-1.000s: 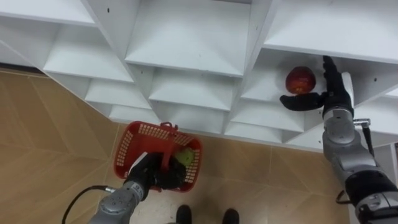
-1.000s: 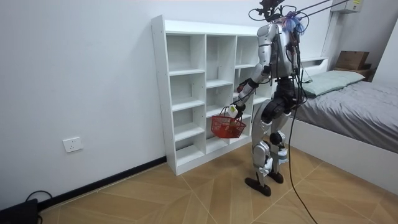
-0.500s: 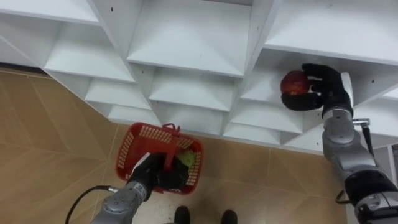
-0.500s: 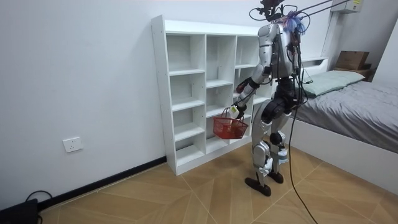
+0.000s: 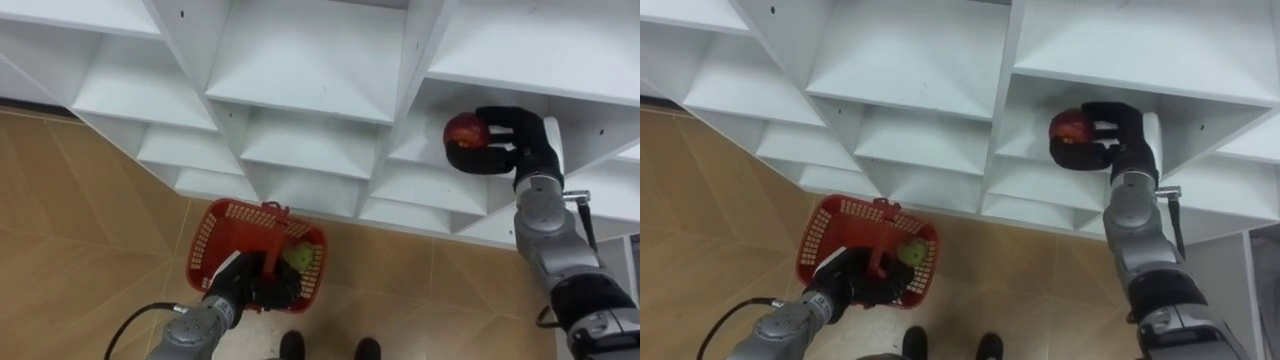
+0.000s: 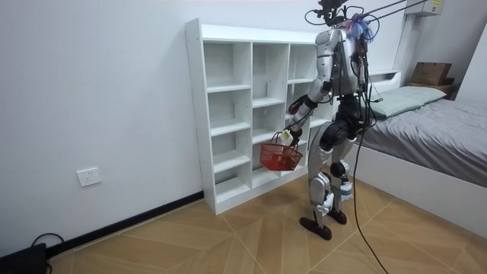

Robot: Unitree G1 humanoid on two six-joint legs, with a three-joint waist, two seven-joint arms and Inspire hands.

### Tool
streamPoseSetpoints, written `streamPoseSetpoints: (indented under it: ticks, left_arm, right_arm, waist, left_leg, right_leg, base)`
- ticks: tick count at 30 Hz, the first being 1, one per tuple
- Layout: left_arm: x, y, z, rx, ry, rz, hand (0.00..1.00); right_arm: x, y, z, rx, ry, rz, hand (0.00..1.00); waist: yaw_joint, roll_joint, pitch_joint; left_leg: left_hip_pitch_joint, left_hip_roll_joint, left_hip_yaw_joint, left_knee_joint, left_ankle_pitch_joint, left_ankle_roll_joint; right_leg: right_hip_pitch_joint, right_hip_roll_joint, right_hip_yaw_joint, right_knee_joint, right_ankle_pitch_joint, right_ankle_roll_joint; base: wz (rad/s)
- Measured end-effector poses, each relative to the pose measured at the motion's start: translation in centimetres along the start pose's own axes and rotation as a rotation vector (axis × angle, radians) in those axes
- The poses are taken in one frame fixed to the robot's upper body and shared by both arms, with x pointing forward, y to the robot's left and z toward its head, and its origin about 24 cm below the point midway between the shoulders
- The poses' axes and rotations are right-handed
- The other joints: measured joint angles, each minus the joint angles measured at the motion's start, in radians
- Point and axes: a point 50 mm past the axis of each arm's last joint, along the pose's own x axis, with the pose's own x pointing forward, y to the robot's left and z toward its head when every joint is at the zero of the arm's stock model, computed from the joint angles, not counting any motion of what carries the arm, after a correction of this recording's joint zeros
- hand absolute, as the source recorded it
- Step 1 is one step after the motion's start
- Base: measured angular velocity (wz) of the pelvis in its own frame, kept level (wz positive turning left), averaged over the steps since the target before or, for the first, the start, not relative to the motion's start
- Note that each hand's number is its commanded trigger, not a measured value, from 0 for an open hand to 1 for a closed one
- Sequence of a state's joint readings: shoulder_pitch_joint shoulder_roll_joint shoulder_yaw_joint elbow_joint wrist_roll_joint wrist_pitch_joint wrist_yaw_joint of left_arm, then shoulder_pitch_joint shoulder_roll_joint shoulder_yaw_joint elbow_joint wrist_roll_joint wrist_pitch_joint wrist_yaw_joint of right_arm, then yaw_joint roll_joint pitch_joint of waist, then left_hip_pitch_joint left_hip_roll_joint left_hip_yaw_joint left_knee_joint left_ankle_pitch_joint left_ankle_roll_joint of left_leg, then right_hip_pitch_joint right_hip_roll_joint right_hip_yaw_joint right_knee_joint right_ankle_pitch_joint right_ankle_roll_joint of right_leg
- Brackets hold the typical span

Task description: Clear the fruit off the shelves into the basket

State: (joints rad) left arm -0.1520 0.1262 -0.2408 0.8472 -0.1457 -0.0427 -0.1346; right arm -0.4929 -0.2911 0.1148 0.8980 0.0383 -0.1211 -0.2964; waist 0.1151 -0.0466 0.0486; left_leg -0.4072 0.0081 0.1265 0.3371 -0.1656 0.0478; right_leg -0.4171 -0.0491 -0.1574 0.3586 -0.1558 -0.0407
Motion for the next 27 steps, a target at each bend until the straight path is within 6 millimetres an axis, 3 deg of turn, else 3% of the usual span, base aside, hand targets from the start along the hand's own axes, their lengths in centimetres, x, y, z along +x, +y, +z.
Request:
streamPoseSetpoints:
  ticks: [15, 22, 27]
  left_arm:
    - [0.0, 0.0, 0.1, 0.001, -0.002, 0.003, 1.0]
    - [0.1, 0.1, 0.5, 0.003, -0.015, 0.013, 1.0]
    - [0.2, -0.1, 1.0, 0.014, -0.034, 0.005, 1.0]
  right_arm:
    - [-0.2, 0.3, -0.3, 0.012, -0.002, -0.015, 1.0]
    - [-0.1, 0.5, 0.5, 0.021, -0.031, -0.002, 1.0]
    - [-0.5, 1.8, 0.7, 0.017, -0.044, 0.046, 1.0]
  waist:
    - [0.0, 0.003, 0.0022]
    - [-0.001, 0.008, 0.0003]
    - [-0.016, 0.016, -0.0012]
  left_leg:
    - [0.0, 0.0, -0.008, -0.001, 0.0, 0.0]
    - [-0.006, 0.0, -0.008, -0.006, 0.0, 0.0]
    - [0.005, 0.001, -0.008, -0.006, 0.0, 0.0]
  right_leg:
    - [0.01, 0.001, -0.01, -0.016, 0.003, 0.001]
    - [0.001, 0.001, -0.01, -0.013, 0.003, 0.001]
    - [0.015, 0.002, -0.016, -0.018, 0.003, 0.001]
  base:
    - [0.01]
    - [0.0]
    - [0.02]
